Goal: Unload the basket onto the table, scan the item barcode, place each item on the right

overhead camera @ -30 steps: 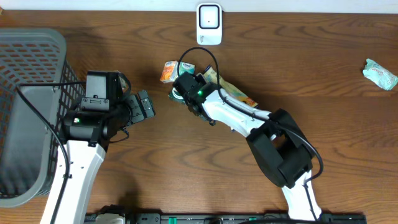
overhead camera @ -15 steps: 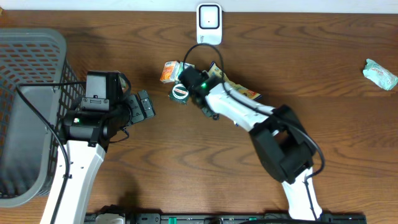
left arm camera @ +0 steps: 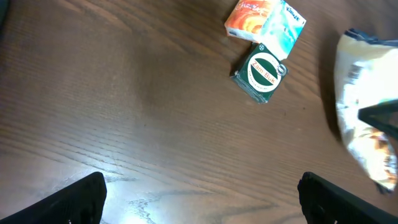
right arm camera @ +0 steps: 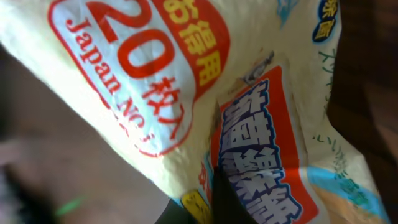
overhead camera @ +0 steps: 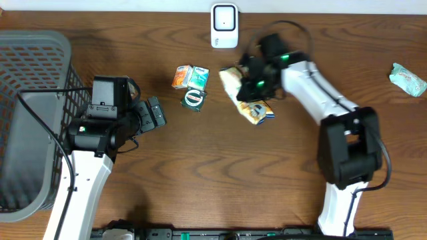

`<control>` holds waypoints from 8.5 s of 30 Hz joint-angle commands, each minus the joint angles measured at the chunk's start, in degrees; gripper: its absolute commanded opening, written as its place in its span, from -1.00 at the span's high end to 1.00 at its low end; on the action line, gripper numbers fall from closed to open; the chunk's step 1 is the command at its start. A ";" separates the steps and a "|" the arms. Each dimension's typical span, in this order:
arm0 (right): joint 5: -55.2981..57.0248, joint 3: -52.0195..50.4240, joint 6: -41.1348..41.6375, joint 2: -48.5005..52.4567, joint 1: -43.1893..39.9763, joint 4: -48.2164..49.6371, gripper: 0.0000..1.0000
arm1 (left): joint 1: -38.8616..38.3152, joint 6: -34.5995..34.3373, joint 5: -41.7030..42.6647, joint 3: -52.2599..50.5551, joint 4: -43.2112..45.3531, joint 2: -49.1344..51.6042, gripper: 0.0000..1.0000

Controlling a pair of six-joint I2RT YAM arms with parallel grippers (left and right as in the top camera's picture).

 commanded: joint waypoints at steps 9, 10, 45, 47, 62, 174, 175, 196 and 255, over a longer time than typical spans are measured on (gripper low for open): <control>-44.72 -7.89 -2.93 -0.39 -17.03 1.53 0.98 | 0.35 0.15 -0.74 0.50 -0.17 0.11 -0.96; -44.96 -8.39 -2.91 -0.39 -17.97 1.55 0.98 | 0.35 0.15 -0.74 0.50 -0.15 0.11 -0.95; -3.56 -6.64 -5.66 -0.37 -12.94 2.60 -0.82 | 0.35 0.15 -0.74 0.50 -0.17 0.11 -0.96; -1.75 -7.43 -5.66 -0.37 -11.32 2.89 -0.88 | 0.35 0.15 -0.74 0.50 -0.15 0.11 -0.95; 7.63 -13.46 -5.86 -0.33 -1.92 2.80 -0.03 | 0.35 0.15 -0.76 0.50 -0.17 0.11 -0.95; 38.80 -3.19 10.10 -1.03 15.98 -11.15 0.98 | 0.35 0.15 -0.74 0.50 -0.15 0.11 -0.96; 41.22 -3.15 10.34 -1.29 15.87 -12.81 0.98 | 0.35 0.15 -0.74 0.50 -0.15 0.11 -0.96; 35.65 -1.36 3.37 -8.98 16.72 -9.46 -0.89 | 0.35 0.15 -0.76 0.50 -0.17 0.11 -0.95; 26.36 2.95 2.08 -2.89 14.21 -9.01 0.98 | 0.35 0.15 -0.74 0.50 -0.15 0.11 -0.95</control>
